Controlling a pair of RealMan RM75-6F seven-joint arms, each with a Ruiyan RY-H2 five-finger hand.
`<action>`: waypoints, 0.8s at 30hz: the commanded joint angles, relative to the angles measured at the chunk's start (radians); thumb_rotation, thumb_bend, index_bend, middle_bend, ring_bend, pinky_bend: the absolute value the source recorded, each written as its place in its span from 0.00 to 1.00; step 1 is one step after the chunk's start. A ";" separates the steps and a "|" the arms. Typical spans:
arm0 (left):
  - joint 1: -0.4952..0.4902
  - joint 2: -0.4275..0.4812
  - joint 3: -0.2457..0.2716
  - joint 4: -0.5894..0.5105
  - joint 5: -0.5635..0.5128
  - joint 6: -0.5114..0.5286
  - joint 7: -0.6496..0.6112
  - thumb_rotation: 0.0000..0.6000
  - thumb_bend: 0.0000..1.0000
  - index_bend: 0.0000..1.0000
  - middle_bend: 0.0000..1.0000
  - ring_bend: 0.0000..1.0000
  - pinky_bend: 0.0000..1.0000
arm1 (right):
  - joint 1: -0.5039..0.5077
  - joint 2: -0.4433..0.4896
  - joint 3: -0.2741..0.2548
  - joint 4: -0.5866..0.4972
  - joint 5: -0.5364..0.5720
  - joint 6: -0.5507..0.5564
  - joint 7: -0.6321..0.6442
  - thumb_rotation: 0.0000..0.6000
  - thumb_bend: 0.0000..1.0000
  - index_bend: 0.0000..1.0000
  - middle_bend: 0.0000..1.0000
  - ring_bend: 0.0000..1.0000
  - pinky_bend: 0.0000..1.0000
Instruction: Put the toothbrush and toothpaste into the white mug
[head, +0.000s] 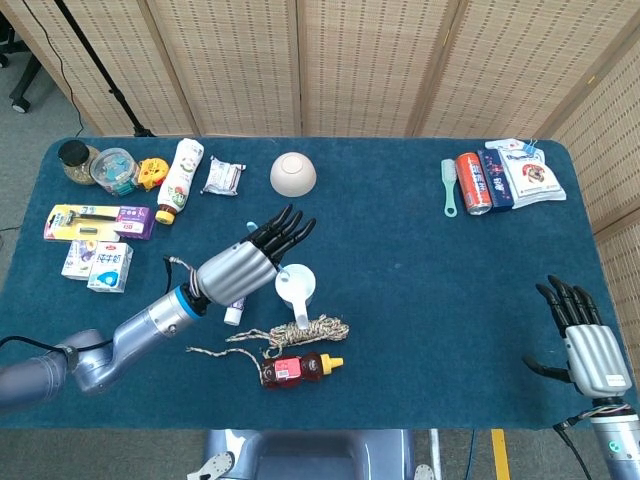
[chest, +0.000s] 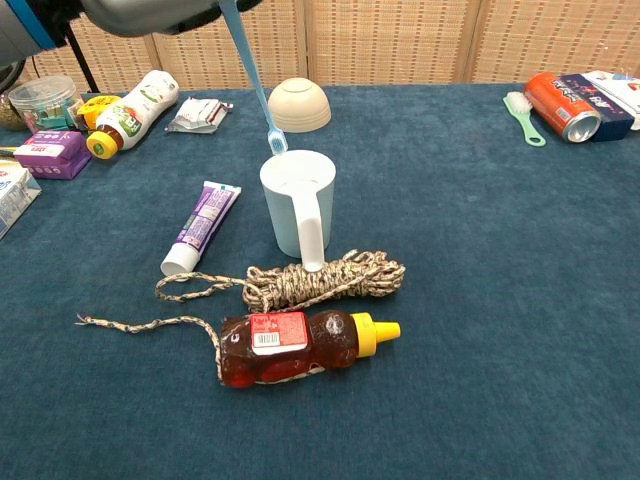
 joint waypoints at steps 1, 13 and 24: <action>-0.004 -0.038 -0.003 0.027 0.016 -0.012 -0.002 1.00 0.42 0.58 0.00 0.00 0.00 | 0.000 0.000 0.000 0.000 0.000 0.000 0.001 1.00 0.00 0.00 0.00 0.00 0.00; -0.021 -0.112 -0.005 0.093 0.075 -0.068 0.083 1.00 0.42 0.58 0.00 0.00 0.00 | 0.000 0.003 0.002 0.004 0.002 -0.002 0.016 1.00 0.00 0.00 0.00 0.00 0.00; -0.012 -0.179 -0.012 0.151 0.089 -0.066 0.085 1.00 0.40 0.29 0.00 0.00 0.00 | -0.002 0.005 0.004 0.009 0.007 -0.001 0.025 1.00 0.00 0.00 0.00 0.00 0.00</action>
